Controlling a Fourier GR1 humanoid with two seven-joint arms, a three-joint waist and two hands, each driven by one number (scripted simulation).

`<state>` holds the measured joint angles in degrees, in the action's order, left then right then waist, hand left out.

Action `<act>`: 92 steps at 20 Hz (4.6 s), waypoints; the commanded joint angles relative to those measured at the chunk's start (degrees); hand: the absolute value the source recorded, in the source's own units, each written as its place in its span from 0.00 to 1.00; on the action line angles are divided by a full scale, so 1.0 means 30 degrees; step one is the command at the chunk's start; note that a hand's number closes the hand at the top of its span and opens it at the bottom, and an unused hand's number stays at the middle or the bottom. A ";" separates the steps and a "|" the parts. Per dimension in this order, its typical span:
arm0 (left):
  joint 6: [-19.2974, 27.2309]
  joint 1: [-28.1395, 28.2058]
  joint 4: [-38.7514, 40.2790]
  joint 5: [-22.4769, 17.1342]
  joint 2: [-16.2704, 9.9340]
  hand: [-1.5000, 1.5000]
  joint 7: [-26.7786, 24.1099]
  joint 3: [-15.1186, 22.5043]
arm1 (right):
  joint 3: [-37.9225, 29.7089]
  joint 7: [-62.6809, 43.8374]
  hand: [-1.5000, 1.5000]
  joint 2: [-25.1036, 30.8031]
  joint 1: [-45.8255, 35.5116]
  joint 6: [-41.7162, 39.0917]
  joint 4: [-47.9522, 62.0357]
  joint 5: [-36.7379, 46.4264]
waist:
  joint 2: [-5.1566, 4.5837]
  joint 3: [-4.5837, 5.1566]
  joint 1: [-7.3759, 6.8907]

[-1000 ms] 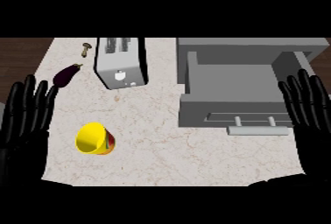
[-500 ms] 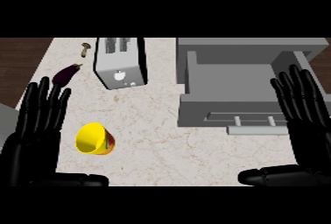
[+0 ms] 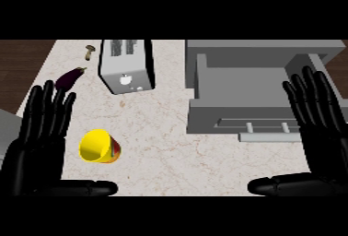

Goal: Pick up the cup, place it into the drawer and close the drawer

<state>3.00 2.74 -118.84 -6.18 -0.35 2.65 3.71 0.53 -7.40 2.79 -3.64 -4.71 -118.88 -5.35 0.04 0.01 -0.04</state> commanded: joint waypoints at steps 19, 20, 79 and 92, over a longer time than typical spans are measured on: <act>0.0054 0.1849 0.4588 0.0379 -0.0236 0.00 -0.2660 -0.1103 | -0.1098 0.0232 0.00 0.0708 -0.1354 -0.0451 0.1031 -0.0351 | -0.0013 -0.0002 -0.0033; -0.0430 0.1492 0.5186 -0.0377 -0.0765 0.00 -0.3029 -0.2173 | 0.0180 -0.1618 0.00 0.0079 -0.0337 0.0425 -0.1627 0.0268 | 0.0003 0.0004 0.0021; -0.6132 -0.5574 2.8678 -0.1682 -0.2751 0.00 -1.7308 -0.5937 | 0.0335 -0.1557 0.00 -0.0147 -0.0658 -0.0162 -0.0777 -0.0151 | -0.0032 0.0009 0.0097; -0.9085 -0.7625 3.1119 -0.1964 -0.2274 1.00 -1.9275 -0.5588 | -0.0771 -0.1082 0.00 0.0544 -0.0950 -0.0736 -0.0382 -0.0730 | -0.0079 0.0026 0.0198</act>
<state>-19.89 -17.30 -29.20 -12.27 -7.62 -49.81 -13.06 -2.03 -10.60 4.05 -4.79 -6.94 -120.83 -8.34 -0.07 0.02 0.38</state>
